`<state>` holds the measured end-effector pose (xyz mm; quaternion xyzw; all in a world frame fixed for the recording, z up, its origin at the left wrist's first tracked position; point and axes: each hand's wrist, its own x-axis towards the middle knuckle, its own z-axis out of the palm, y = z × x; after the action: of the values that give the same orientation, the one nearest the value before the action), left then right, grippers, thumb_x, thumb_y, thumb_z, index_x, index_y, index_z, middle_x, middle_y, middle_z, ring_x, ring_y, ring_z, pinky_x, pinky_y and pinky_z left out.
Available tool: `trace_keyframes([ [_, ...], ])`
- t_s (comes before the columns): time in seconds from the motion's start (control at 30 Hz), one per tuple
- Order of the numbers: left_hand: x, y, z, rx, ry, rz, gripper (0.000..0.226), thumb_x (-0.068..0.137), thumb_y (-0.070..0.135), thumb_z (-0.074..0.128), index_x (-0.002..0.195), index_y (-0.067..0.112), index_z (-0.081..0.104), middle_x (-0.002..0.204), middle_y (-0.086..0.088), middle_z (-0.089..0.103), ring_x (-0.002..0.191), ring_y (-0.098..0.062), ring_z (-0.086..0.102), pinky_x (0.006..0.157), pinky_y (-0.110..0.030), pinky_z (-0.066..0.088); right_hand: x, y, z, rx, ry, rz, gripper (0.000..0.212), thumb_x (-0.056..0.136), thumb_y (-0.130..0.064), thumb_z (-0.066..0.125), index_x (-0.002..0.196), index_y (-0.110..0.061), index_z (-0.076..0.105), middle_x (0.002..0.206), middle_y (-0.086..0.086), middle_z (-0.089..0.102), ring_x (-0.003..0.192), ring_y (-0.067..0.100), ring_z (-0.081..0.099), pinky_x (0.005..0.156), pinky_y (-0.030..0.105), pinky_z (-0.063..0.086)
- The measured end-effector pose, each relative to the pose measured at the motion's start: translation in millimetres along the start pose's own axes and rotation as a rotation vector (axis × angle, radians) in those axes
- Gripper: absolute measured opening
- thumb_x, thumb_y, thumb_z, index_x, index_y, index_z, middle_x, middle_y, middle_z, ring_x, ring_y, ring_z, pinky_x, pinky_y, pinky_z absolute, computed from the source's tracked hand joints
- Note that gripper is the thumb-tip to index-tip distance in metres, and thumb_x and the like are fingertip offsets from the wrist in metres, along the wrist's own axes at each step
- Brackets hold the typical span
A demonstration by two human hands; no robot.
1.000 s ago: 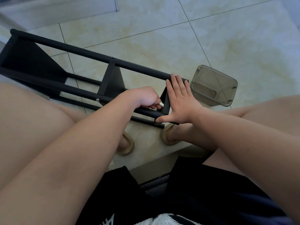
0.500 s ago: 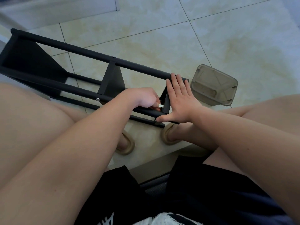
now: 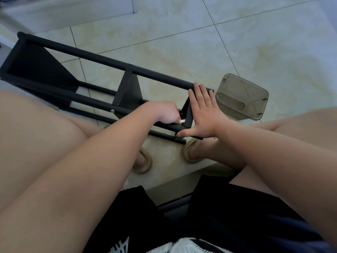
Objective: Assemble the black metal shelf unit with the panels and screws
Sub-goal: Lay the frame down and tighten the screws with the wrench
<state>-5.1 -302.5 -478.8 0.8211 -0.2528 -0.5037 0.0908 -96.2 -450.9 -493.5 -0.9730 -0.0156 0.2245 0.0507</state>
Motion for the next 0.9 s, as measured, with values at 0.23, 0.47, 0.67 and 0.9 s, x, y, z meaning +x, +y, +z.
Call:
trace_keyframes([
  [0.23, -29.2, -23.8, -34.8, 0.071, 0.318, -0.135, 0.028, 0.098, 0.012, 0.047, 0.113, 0.004, 0.068, 0.108, -0.014, 0.069, 0.099, -0.032, 0.063, 0.084, -0.039, 0.053, 6.0, -12.5, -31.6, 0.300, -0.056, 0.086, 0.114, 0.077, -0.082, 0.056, 0.162, -0.020, 0.012, 0.169, 0.009, -0.013, 0.155, 0.028, -0.015, 0.124, 0.050, -0.007],
  [0.47, -54.2, -86.6, -78.0, -0.009, 0.545, -0.342, 0.035, 0.102, 0.023, 0.041, 0.130, 0.010, 0.059, 0.126, -0.013, 0.058, 0.113, -0.033, 0.053, 0.099, -0.045, 0.046, 3.0, -54.4, -28.3, 0.316, -0.007, -0.103, 0.076, 0.094, -0.056, 0.060, 0.156, -0.027, 0.029, 0.159, 0.000, 0.039, 0.143, 0.025, 0.040, 0.116, 0.041, 0.034],
  [0.67, -44.4, -93.1, -57.5, -0.128, 0.410, -0.347, 0.028, 0.100, 0.010, 0.043, 0.117, -0.001, 0.063, 0.107, -0.016, 0.064, 0.100, -0.034, 0.062, 0.085, -0.038, 0.050, 2.3, -65.9, -8.9, 0.022, -0.075, -0.132, 0.030, 0.101, -0.045, 0.049, 0.120, -0.023, 0.055, 0.115, 0.003, 0.069, 0.109, 0.028, 0.061, 0.107, 0.037, 0.033],
  [0.9, -37.0, -73.2, -52.8, -0.294, 0.473, -0.188, 0.026, 0.102, 0.018, 0.046, 0.111, 0.005, 0.066, 0.107, -0.012, 0.069, 0.098, -0.031, 0.065, 0.077, -0.034, 0.050, 6.5, -22.2, -20.0, 0.054, -0.023, -0.034, 0.026, 0.100, -0.031, 0.053, 0.124, -0.022, 0.059, 0.121, -0.001, 0.069, 0.117, 0.022, 0.059, 0.118, 0.033, 0.023],
])
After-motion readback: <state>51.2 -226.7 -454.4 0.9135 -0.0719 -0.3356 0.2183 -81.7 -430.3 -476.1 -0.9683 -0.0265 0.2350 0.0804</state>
